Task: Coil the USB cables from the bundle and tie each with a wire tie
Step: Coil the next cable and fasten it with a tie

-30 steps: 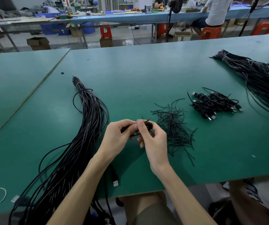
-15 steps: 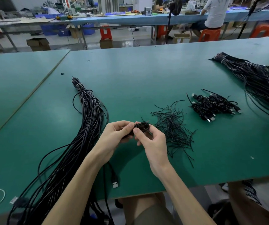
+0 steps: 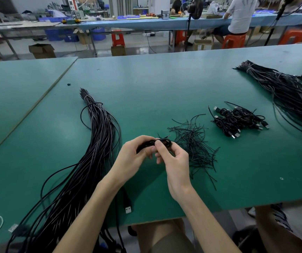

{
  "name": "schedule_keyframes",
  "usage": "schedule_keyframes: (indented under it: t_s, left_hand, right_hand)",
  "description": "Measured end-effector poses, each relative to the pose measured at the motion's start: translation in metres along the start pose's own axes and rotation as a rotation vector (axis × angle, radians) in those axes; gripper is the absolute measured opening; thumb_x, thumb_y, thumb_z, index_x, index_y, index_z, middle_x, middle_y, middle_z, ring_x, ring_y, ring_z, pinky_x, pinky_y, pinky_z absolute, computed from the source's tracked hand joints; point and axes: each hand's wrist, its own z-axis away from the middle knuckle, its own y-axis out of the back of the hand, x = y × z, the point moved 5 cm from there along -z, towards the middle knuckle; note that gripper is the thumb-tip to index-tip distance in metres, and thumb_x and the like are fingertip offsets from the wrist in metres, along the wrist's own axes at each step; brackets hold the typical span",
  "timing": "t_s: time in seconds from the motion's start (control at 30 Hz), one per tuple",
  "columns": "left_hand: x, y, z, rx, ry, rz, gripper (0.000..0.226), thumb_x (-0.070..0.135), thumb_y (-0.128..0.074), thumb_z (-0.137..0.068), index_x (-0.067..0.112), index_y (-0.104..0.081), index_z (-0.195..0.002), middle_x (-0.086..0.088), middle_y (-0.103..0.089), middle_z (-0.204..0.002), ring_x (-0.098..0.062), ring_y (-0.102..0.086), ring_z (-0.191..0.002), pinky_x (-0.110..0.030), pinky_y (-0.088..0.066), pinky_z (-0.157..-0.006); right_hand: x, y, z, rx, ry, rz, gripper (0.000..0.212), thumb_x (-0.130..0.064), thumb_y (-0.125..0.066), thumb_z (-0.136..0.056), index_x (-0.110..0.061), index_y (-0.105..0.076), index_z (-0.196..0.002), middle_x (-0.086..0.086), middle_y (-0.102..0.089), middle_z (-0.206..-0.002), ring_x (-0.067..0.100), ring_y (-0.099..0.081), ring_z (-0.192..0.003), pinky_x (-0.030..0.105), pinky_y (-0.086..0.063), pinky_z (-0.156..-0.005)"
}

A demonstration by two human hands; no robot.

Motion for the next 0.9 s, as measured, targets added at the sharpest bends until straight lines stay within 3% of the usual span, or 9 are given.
schedule_keyframes:
  t_s: [0.1,0.27,0.47,0.67,0.8,0.9]
  left_hand:
    - [0.0023,0.002,0.0005,0.064,-0.041,-0.058,0.014,0.012,-0.062,-0.101,0.02,-0.072,-0.105,0.006,-0.072,-0.079,-0.006,-0.063,-0.067,-0.016,-0.048,-0.069]
    - [0.0047,-0.0004,0.002,0.119,-0.078,-0.13,0.021,0.016,-0.063,-0.102,0.036,-0.069,-0.101,0.019,-0.068,-0.075,-0.006,-0.062,-0.065,-0.011,-0.045,-0.069]
    - [0.0048,-0.0024,0.0048,0.2,-0.101,-0.168,0.013,0.019,-0.063,-0.102,0.024,-0.074,-0.103,0.021,-0.067,-0.075,-0.009,-0.061,-0.064,-0.01,-0.044,-0.066]
    - [0.0075,-0.0033,0.006,0.209,-0.106,-0.217,0.012,0.02,-0.06,-0.104,0.025,-0.07,-0.102,0.022,-0.066,-0.074,-0.007,-0.058,-0.061,-0.009,-0.041,-0.062]
    - [0.0097,-0.0037,0.008,0.217,-0.123,-0.244,0.01,0.016,-0.059,-0.105,0.018,-0.068,-0.106,0.027,-0.067,-0.085,0.001,-0.063,-0.073,-0.006,-0.042,-0.067]
    - [0.0089,-0.0046,0.0072,0.213,-0.116,-0.207,0.013,0.016,-0.058,-0.105,0.019,-0.069,-0.111,0.019,-0.071,-0.093,-0.004,-0.068,-0.084,-0.01,-0.046,-0.074]
  right_hand:
    - [-0.0011,-0.0016,0.0013,-0.031,-0.007,-0.004,0.019,-0.031,-0.071,-0.096,-0.014,-0.077,-0.096,0.001,-0.071,-0.077,0.009,-0.057,-0.067,0.02,-0.051,-0.068]
    - [-0.0015,-0.0021,0.001,-0.024,-0.019,0.012,0.019,-0.029,-0.069,-0.099,-0.012,-0.076,-0.098,-0.001,-0.071,-0.075,0.009,-0.058,-0.066,0.02,-0.051,-0.069]
    - [-0.0008,-0.0038,0.0009,-0.017,-0.021,0.029,0.026,-0.031,-0.066,-0.101,-0.006,-0.074,-0.097,0.002,-0.071,-0.074,0.012,-0.057,-0.066,0.022,-0.051,-0.068]
    - [-0.0006,-0.0043,0.001,-0.021,-0.033,0.038,0.027,-0.034,-0.066,-0.1,-0.009,-0.075,-0.097,0.001,-0.073,-0.079,0.012,-0.059,-0.068,0.023,-0.051,-0.067]
    - [-0.0008,-0.0048,0.0022,-0.018,-0.044,0.032,0.025,-0.036,-0.067,-0.1,-0.013,-0.076,-0.095,-0.001,-0.074,-0.079,0.01,-0.061,-0.069,0.021,-0.051,-0.067]
    - [-0.001,-0.0053,0.0027,-0.016,-0.051,0.033,0.027,-0.037,-0.067,-0.099,-0.013,-0.077,-0.093,-0.001,-0.073,-0.076,0.01,-0.06,-0.067,0.02,-0.05,-0.065]
